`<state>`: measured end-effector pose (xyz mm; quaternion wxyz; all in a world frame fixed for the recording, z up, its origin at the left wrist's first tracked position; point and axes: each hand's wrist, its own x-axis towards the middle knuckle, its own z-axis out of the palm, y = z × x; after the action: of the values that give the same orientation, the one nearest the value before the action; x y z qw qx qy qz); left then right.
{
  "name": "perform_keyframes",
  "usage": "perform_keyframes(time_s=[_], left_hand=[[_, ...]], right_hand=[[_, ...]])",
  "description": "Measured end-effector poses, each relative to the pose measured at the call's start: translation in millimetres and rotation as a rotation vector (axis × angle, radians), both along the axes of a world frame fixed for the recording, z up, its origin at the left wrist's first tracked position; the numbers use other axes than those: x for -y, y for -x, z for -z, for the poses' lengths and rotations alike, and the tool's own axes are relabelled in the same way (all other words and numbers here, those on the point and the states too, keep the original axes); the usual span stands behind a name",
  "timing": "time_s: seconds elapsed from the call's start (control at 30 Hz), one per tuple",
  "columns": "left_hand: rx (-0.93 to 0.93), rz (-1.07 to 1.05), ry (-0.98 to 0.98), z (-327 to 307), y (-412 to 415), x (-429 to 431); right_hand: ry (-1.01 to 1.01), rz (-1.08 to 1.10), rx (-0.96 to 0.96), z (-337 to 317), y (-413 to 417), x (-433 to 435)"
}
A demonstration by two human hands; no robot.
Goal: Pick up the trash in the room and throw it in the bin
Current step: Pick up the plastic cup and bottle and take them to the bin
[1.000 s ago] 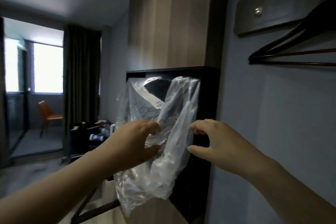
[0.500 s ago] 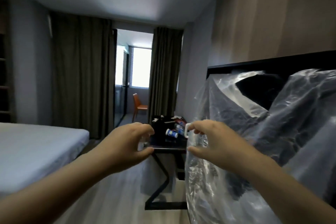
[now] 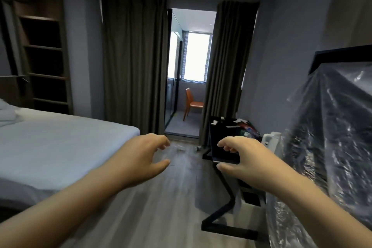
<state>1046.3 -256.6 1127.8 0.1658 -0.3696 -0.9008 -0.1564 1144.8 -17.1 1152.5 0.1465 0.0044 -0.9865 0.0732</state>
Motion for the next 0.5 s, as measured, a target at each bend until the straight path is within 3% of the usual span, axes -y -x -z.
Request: perform_keyframes(time_s=[0.5], left_hand=[[0.115, 0.047, 0.041, 40, 265, -26]], right_hand=[[0.108, 0.148, 0.122, 57, 240, -27]])
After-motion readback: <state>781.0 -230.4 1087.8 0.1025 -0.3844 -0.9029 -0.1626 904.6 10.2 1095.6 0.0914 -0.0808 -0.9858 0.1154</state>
